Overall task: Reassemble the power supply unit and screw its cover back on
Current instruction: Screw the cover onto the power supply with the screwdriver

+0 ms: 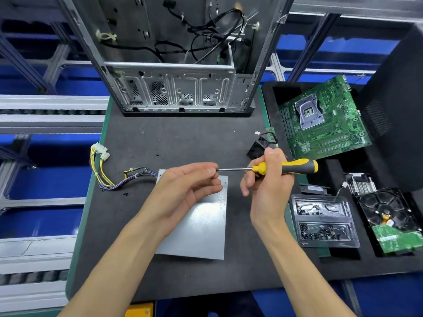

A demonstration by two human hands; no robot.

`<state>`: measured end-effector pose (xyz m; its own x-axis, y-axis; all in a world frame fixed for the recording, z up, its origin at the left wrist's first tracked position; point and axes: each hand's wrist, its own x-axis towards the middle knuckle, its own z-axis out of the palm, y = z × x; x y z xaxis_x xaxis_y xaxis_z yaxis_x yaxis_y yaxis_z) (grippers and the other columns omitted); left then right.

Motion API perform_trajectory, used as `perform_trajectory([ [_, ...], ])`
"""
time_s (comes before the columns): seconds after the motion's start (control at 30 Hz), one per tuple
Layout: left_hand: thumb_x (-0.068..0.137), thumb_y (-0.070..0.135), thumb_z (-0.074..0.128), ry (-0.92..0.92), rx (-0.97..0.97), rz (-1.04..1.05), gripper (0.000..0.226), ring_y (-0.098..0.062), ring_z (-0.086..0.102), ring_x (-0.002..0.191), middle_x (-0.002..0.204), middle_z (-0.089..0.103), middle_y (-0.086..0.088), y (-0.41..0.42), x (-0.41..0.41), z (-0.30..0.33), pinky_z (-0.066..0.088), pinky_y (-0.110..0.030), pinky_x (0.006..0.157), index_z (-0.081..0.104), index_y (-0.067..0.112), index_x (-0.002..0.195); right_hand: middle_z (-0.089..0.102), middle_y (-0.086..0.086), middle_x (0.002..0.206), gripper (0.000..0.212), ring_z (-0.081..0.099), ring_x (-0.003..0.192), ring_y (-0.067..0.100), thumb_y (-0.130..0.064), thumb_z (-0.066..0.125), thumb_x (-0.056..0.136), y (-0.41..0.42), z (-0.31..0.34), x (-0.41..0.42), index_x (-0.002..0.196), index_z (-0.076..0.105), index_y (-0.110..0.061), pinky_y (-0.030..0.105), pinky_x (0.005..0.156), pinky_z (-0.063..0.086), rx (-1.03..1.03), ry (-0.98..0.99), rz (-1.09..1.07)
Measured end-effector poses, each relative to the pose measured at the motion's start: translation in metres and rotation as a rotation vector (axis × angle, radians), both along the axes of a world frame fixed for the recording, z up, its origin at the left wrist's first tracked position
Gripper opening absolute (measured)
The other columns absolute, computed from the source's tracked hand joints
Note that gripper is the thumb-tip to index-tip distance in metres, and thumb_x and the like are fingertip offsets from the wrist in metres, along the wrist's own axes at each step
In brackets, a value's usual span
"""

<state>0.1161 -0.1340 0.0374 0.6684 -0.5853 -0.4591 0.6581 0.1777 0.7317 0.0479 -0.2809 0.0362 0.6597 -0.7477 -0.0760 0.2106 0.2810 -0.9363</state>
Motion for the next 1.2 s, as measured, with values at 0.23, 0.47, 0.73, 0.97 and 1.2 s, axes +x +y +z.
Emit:
perform_trajectory([
  [0.23, 0.077, 0.009, 0.078, -0.045, -0.02, 0.008, 0.018, -0.017, 0.073, 0.08, 0.082, 0.074, -0.009, -0.002, 0.0, -0.001, 0.059, -0.024, 0.079, 0.082, 0.005, 0.094, 0.039, 0.005, 0.049, 0.035, 0.037, 0.038, 0.019, -0.044, 0.06, 0.086, -0.003, -0.001, -0.005, 0.072, 0.05, -0.013, 0.025, 0.039, 0.032, 0.033, 0.025, -0.003],
  [0.47, 0.074, 0.016, 0.079, -0.126, 0.068, -0.01, 0.02, -0.024, 0.075, 0.078, 0.084, 0.076, -0.015, -0.003, -0.001, 0.0, 0.059, -0.023, 0.075, 0.082, 0.008, 0.092, 0.039, 0.003, 0.049, 0.032, 0.033, 0.038, 0.02, -0.04, 0.057, 0.088, -0.007, 0.005, -0.003, 0.062, 0.049, -0.023, 0.024, 0.038, 0.031, -0.073, 0.059, 0.021],
  [0.73, 0.093, 0.014, 0.072, -0.592, 0.403, 0.042, 0.013, -0.014, 0.068, 0.073, 0.087, 0.075, 0.003, -0.003, 0.001, -0.006, 0.053, -0.019, 0.07, 0.079, 0.023, 0.098, 0.042, -0.011, 0.052, 0.036, 0.038, 0.038, 0.014, -0.029, 0.054, 0.099, -0.019, 0.012, -0.005, 0.067, 0.042, -0.017, 0.021, 0.042, 0.029, -0.351, 0.121, 0.038],
  [0.97, 0.088, 0.012, 0.074, -1.151, 0.649, -0.191, 0.019, -0.01, 0.057, 0.09, 0.094, 0.064, 0.01, -0.011, -0.007, -0.014, 0.039, -0.013, 0.079, 0.074, 0.018, 0.107, 0.04, 0.01, 0.059, 0.042, 0.04, 0.054, 0.026, -0.029, 0.053, 0.099, -0.021, 0.011, 0.0, 0.067, 0.04, -0.006, 0.036, 0.055, 0.034, -0.716, 0.232, 0.176],
  [1.2, 0.092, 0.016, 0.073, -1.293, 0.684, -0.263, 0.004, -0.011, 0.048, 0.087, 0.087, 0.056, 0.01, -0.021, -0.006, -0.016, 0.045, -0.031, 0.083, 0.075, 0.017, 0.095, 0.037, 0.005, 0.059, 0.039, 0.034, 0.052, 0.012, -0.028, 0.053, 0.1, -0.022, 0.009, 0.0, 0.066, 0.037, -0.015, 0.025, 0.055, 0.029, -0.772, 0.254, 0.201],
])
